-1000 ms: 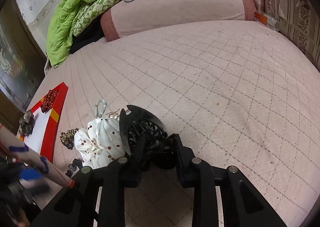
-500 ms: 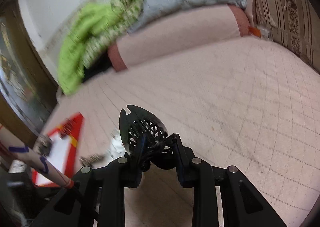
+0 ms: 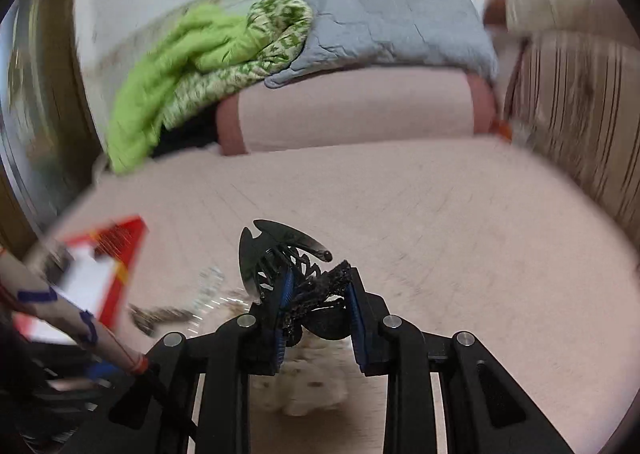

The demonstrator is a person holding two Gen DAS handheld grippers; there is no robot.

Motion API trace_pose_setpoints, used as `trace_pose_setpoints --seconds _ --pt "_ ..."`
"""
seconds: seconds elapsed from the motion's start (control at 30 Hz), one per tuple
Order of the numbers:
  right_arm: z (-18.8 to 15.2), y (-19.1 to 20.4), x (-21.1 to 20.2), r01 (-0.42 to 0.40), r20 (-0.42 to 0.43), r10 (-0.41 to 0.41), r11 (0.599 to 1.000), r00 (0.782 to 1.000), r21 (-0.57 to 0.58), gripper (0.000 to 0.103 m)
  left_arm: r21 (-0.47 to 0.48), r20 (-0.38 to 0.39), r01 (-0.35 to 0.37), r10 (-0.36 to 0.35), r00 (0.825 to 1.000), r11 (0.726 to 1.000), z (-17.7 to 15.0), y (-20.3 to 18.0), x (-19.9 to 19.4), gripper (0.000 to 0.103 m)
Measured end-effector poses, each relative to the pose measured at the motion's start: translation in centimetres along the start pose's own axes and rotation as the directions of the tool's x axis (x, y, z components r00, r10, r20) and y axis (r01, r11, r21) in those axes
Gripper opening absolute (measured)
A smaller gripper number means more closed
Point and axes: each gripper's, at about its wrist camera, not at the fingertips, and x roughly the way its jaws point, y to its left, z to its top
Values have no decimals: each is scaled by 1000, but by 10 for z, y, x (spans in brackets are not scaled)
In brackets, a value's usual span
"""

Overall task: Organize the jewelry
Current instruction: 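Grasp black hair tie with left gripper while right gripper carries claw clip to tray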

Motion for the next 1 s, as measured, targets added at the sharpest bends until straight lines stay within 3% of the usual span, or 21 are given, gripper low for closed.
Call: trace_pose_setpoints --seconds 0.13,0.43,1.0 --pt "1 -12 5 -75 -19 77 992 997 99 28 -17 30 1 0 1000 1000 3 7 -10 8" --pt "6 29 0 -157 20 156 987 988 37 28 -109 109 -6 18 994 994 11 38 -43 8" --pt "-2 107 17 -269 -46 267 961 963 -60 28 -255 214 -87 144 966 963 7 115 -95 8"
